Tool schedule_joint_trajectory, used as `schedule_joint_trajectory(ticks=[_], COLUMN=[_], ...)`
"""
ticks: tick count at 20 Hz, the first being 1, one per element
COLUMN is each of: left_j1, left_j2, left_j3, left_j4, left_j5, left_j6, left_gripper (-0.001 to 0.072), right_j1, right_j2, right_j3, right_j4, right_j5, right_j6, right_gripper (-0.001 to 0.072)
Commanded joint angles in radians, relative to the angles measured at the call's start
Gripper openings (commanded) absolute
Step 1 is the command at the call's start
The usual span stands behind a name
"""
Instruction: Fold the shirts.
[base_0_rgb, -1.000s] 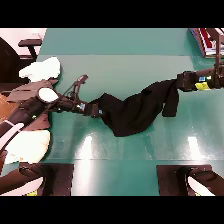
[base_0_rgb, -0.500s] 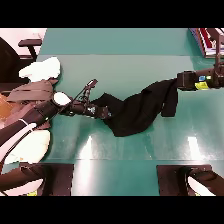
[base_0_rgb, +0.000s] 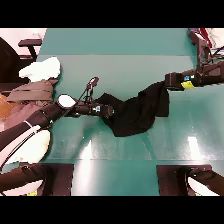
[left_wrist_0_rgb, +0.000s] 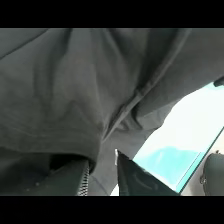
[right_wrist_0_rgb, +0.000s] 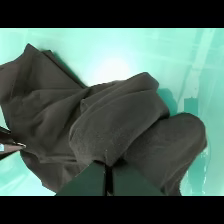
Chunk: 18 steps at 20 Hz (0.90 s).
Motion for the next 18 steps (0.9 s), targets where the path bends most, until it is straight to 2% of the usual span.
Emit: schedule_joint_trajectory(ticks=[1,2,3,4,7,10,11,14,18], left_j1=[-0.018,-0.018,-0.018,-0.018,0.027,0.2,0.267,0.451,0.531], left_j2=[-0.001,-0.001,0.0,0.0,0.029,0.198,0.268,0.455,0.554], left_j3=[0.0,0.0,0.0,0.0,0.04,0.171,0.234,0.501,0.906], left_j4=[0.006,0.006,0.005,0.005,0.006,0.011,0.013,0.021,0.151], left_j5=[0.049,0.052,0.053,0.058,0.052,0.042,0.048,0.044,-0.016], left_j6=[0.005,0.005,0.005,0.004,0.005,0.006,0.014,0.108,0.121], left_gripper=[0.0215,0.0214,0.0168,0.0033,0.0025,0.0024,0.0024,0.0025,0.0025], right_j1=[0.007,0.007,0.007,0.007,-0.003,-0.061,-0.077,-0.121,-0.126], right_j2=[-0.002,0.004,0.013,0.022,0.072,0.129,0.144,0.153,0.088], right_j3=[0.0,0.0,0.0,0.0,0.001,0.097,0.163,0.434,0.846], right_j4=[0.0,0.001,0.001,0.0,-0.01,-0.008,-0.008,-0.008,-0.006], right_j5=[-0.011,-0.016,-0.02,-0.026,-0.054,-0.037,-0.029,-0.008,0.114], right_j6=[0.01,0.01,0.01,0.01,0.009,-0.003,-0.019,-0.04,-0.06], right_gripper=[0.0019,0.0019,0.0019,0.0019,0.0019,0.0019,0.0019,0.0019,0.0019])
